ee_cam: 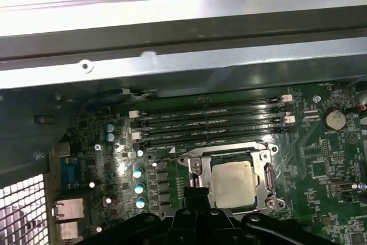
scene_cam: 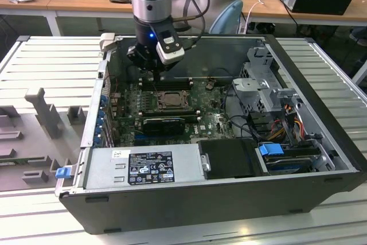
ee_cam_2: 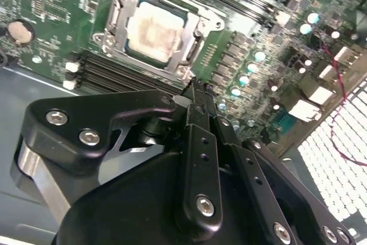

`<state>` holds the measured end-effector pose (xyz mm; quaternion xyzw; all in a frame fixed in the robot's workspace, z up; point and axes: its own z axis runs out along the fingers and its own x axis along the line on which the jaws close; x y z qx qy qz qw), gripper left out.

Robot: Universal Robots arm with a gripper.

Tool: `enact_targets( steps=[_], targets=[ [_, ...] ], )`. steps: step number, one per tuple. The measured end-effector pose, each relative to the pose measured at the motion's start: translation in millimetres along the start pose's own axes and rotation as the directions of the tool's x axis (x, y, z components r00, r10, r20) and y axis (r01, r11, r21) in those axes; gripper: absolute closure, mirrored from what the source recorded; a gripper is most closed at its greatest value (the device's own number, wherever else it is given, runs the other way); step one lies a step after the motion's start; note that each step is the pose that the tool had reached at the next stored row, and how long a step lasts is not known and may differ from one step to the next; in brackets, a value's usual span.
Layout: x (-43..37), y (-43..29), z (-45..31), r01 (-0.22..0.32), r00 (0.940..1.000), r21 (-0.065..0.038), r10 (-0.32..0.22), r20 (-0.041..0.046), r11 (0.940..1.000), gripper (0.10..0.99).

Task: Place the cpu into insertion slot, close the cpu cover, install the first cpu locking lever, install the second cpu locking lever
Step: 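Install the first cpu locking lever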

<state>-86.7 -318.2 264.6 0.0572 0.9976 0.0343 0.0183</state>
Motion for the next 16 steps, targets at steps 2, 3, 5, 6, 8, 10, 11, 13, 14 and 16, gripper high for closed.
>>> enact_targets(
  steps=[2, 3, 5, 6, 8, 10, 11, 13, 14, 16],
  targets=[
    [5.6, -0.6, -0.1, 0.000, 1.0000, 0.000, 0.000, 0.0000, 1.0000, 0.980],
    [8.3, -1.0, 0.0, 0.000, 1.0000, 0.000, 0.000, 0.0000, 1.0000, 0.980],
    [14.6, -1.6, 0.2, 0.001, 1.0000, 0.000, -0.001, -0.0001, 1.0000, 0.980],
    [17.3, -1.9, 0.2, 0.002, 1.0000, 0.000, -0.002, -0.0002, 1.0000, 0.980],
    [22.1, -2.2, 0.6, 0.002, 1.0000, 0.000, -0.002, -0.0002, 1.0000, 0.980],
    [25.3, -1.9, 1.4, 0.003, 1.0000, 0.000, -0.003, -0.0001, 1.0000, 0.980],
    [26.7, -1.5, 2.0, 0.004, 1.0000, 0.000, -0.004, -0.0004, 1.0000, 0.980],
    [28.6, 0.4, 3.7, 0.012, 0.9999, 0.000, -0.012, -0.0008, 0.9999, 0.980],
    [29.0, 0.8, 4.2, 0.021, 0.9998, -0.001, -0.021, -0.0014, 0.9998, 0.980],
    [29.2, 1.7, 4.7, 0.049, 0.9988, -0.002, -0.049, -0.0036, 0.9988, 0.980]
  ],
)
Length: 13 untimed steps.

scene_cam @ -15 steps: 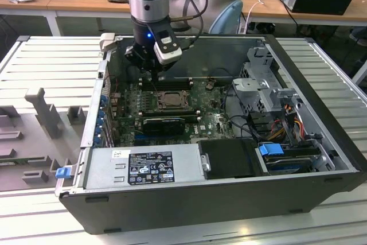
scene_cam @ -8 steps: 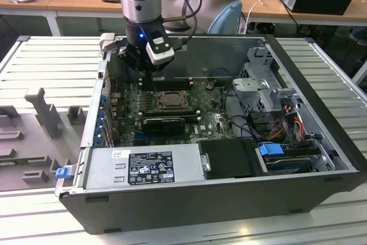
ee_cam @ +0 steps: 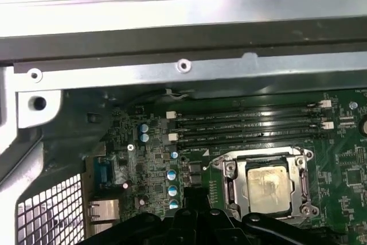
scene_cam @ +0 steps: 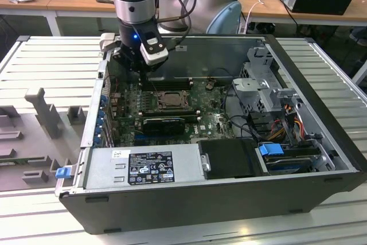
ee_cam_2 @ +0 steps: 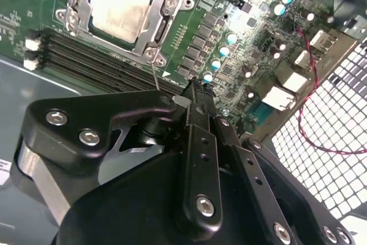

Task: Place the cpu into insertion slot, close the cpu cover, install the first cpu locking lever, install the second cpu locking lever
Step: 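Install the first cpu locking lever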

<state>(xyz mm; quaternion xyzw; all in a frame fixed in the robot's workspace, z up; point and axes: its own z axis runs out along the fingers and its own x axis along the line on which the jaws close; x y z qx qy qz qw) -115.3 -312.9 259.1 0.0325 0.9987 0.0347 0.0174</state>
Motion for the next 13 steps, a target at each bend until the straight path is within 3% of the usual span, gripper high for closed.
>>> enact_targets(
  steps=[3, 13],
  targets=[
    [0.2, 3.0, 1.0, 0.012, 0.9999, -0.001, -0.012, -0.0007, 0.9999, 0.980],
    [0.3, 3.0, 1.3, 0.013, 0.9999, -0.001, -0.013, -0.0009, 0.9999, 0.980]
  ],
)
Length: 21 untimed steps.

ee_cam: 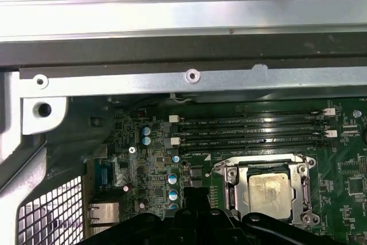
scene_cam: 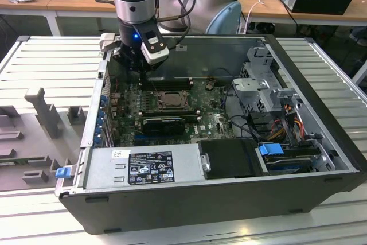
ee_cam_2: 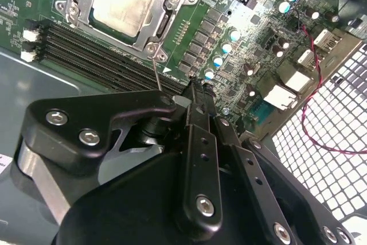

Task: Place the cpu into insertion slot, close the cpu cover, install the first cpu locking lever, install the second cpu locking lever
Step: 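Install the first cpu locking lever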

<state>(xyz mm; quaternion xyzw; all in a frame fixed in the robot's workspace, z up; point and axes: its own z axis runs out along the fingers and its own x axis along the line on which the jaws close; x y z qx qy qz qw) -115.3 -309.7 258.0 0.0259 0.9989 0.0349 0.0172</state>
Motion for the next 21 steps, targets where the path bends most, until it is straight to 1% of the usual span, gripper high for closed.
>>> enact_targets(
  steps=[7, 12, 14, 16, 19, 21],
  targets=[
    [0.4, 1.3, 0.2, 0.000, 1.0000, 0.000, 0.000, 0.0001, 1.0000, 0.980],
    [0.8, 6.9, 1.1, 0.000, 1.0000, 0.000, 0.000, 0.0000, 1.0000, 0.980],
    [1.1, 10.7, 2.1, 0.000, 1.0000, 0.000, 0.000, 0.0001, 1.0000, 0.980],
    [0.6, 11.6, 2.5, 0.001, 1.0000, 0.000, -0.001, 0.0001, 1.0000, 0.980],
    [-3.2, 11.8, 3.1, 0.000, 1.0000, 0.000, 0.000, 0.0000, 1.0000, 0.980],
    [-4.2, 11.8, 3.3, 0.000, 1.0000, 0.000, 0.000, 0.0000, 1.0000, 0.980]
  ],
)
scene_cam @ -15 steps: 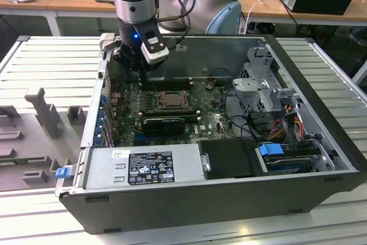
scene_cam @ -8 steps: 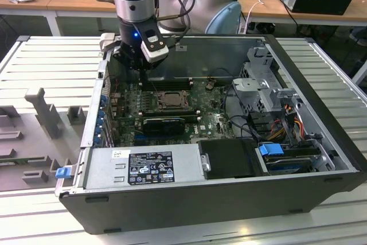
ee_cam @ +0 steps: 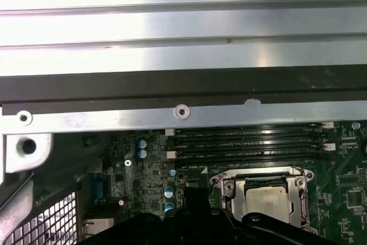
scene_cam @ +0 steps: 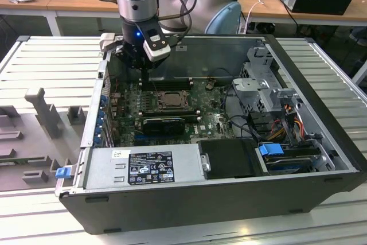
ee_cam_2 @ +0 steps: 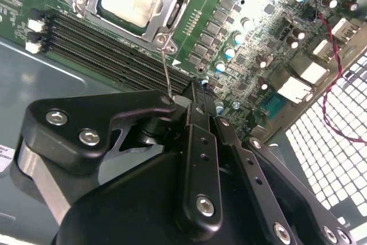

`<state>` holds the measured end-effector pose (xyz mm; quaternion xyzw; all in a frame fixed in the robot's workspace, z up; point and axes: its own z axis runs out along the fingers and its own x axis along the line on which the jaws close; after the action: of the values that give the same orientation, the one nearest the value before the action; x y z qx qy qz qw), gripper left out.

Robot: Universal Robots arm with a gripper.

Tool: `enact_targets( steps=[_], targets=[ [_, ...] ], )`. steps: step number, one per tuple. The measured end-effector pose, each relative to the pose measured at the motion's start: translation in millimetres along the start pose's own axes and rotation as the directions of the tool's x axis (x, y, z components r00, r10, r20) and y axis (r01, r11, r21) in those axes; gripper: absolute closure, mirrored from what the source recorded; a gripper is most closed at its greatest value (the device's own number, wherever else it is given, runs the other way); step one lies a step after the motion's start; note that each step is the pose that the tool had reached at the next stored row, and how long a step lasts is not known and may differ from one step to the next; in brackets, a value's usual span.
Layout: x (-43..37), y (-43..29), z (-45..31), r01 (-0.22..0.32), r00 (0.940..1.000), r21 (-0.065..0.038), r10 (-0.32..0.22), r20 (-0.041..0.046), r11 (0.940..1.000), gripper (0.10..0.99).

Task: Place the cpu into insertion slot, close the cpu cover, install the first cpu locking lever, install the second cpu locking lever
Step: 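Install the first cpu locking lever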

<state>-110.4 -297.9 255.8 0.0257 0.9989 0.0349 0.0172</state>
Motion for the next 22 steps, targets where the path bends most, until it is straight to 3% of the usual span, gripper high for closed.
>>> enact_targets(
  steps=[14, 19, 22],
  targets=[
    [-15.1, 0.7, 1.5, 0.000, 1.0000, 0.000, 0.000, 0.0000, 1.0000, 0.980],
    [-40.2, 1.8, 5.1, 0.000, 1.0000, 0.000, 0.000, -0.0002, 1.0000, 0.980],
    [-49.5, 2.1, 7.5, 0.001, 1.0000, -0.002, -0.001, -0.0003, 1.0000, 0.980]
  ],
)
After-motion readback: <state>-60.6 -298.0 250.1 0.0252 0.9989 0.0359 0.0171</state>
